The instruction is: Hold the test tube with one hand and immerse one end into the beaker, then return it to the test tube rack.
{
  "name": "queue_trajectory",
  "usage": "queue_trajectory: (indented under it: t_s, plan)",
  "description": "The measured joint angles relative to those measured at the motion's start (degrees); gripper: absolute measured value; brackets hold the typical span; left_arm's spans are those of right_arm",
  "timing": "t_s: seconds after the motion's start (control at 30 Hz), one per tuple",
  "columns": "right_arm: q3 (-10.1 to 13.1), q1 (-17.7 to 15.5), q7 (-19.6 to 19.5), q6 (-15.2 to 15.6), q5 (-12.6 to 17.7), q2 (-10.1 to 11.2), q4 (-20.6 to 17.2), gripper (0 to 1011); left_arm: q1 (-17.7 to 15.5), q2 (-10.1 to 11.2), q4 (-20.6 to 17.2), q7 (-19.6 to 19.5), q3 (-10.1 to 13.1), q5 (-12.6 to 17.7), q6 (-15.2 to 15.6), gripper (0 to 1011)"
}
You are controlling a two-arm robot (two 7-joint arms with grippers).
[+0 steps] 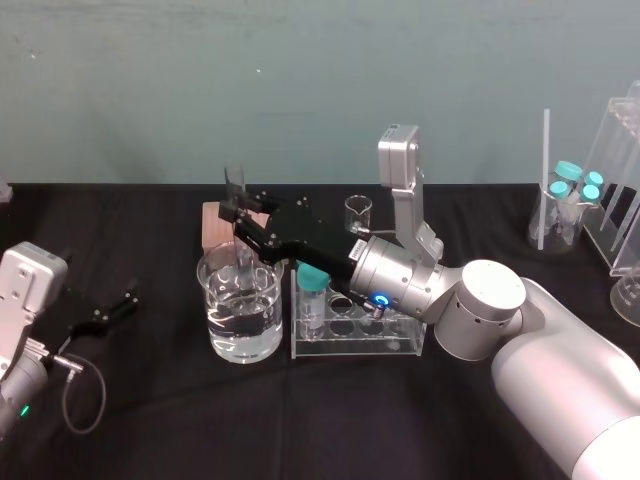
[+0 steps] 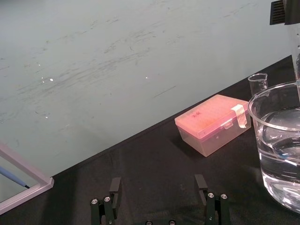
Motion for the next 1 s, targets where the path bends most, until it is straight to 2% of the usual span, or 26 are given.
queue_trajectory:
  t_s: [1.0]
  plan:
    - [-0.5, -0.1, 0.2, -0.7, -0.6, 0.2, -0.1, 227, 0.0, 0.0, 0.0, 0.0, 0.0, 0.0, 0.0, 1000]
